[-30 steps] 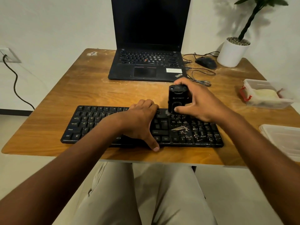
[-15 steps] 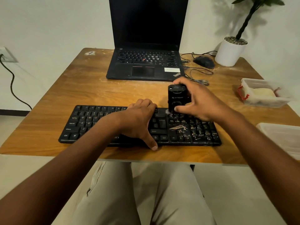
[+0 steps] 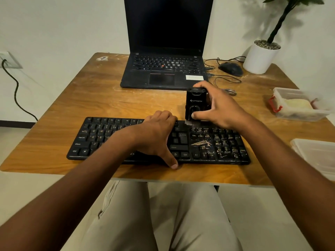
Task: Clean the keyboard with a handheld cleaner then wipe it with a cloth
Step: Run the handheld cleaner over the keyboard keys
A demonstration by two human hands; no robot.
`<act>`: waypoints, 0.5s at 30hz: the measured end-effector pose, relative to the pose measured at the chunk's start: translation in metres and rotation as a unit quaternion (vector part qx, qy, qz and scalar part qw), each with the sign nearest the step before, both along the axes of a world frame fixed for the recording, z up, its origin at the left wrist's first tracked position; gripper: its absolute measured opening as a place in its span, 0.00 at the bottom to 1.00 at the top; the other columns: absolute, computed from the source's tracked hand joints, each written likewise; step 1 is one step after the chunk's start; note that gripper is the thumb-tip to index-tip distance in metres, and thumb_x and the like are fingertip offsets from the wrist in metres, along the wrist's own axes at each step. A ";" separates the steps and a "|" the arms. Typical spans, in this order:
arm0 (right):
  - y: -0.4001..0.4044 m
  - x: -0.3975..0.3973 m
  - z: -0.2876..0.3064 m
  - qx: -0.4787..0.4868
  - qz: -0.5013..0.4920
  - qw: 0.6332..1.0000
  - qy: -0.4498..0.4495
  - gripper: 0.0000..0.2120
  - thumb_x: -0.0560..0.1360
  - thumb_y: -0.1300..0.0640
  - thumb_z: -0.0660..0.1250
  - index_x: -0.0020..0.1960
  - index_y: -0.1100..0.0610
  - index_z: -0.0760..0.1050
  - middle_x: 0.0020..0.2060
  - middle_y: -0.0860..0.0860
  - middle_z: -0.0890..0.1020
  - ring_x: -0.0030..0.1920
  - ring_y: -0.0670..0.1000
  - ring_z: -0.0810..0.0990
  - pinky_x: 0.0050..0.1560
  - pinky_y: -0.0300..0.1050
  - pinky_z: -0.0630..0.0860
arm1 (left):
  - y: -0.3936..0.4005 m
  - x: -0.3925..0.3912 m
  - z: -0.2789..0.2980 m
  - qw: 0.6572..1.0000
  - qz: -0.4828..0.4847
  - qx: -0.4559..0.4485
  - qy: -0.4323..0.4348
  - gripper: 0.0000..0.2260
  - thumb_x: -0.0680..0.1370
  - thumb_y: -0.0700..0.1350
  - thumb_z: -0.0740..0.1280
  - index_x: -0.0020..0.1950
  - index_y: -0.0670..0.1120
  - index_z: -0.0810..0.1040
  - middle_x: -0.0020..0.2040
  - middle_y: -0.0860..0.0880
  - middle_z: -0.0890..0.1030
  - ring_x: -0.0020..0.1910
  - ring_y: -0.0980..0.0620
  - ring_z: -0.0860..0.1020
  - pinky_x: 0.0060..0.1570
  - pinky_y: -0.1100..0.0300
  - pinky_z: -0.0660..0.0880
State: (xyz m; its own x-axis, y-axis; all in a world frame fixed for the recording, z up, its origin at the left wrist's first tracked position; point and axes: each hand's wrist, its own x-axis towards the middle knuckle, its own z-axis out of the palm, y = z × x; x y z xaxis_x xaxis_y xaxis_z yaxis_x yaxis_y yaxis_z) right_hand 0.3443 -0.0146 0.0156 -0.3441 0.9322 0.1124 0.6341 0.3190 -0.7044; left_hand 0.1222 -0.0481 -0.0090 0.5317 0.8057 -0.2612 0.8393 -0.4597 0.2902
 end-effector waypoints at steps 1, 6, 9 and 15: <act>0.002 0.000 -0.001 0.010 -0.005 1.000 -0.007 0.31 0.69 0.63 0.79 0.66 0.46 0.69 0.55 0.43 0.79 0.56 0.46 0.80 0.56 0.52 0.82 | 0.000 0.000 0.000 1.000 0.000 0.000 -0.002 0.55 0.57 0.68 0.81 0.76 0.51 0.60 0.69 0.53 0.63 0.68 0.52 0.61 0.71 0.50 0.64; -0.004 0.006 0.002 0.026 -0.008 0.999 0.024 0.31 0.69 0.62 0.79 0.66 0.46 0.69 0.55 0.41 0.78 0.55 0.39 0.78 0.53 0.39 0.79 | 0.000 -0.001 -0.001 1.000 -0.005 0.003 0.000 0.56 0.58 0.68 0.81 0.77 0.51 0.59 0.70 0.53 0.62 0.69 0.52 0.59 0.72 0.50 0.62; -0.006 0.005 0.000 -0.002 0.028 0.999 0.018 0.31 0.69 0.63 0.79 0.65 0.46 0.70 0.54 0.43 0.80 0.56 0.45 0.80 0.54 0.48 0.83 | -0.001 -0.002 -0.002 1.000 -0.005 0.003 0.001 0.56 0.57 0.68 0.81 0.77 0.51 0.58 0.70 0.53 0.62 0.70 0.52 0.59 0.72 0.50 0.62; 0.002 0.004 -0.004 0.042 -0.019 0.999 -0.019 0.32 0.70 0.62 0.79 0.67 0.46 0.68 0.55 0.45 0.80 0.54 0.47 0.81 0.54 0.52 0.83 | -0.001 -0.001 -0.002 1.000 -0.004 0.004 0.002 0.55 0.57 0.69 0.80 0.76 0.51 0.59 0.69 0.54 0.63 0.69 0.52 0.60 0.71 0.50 0.63</act>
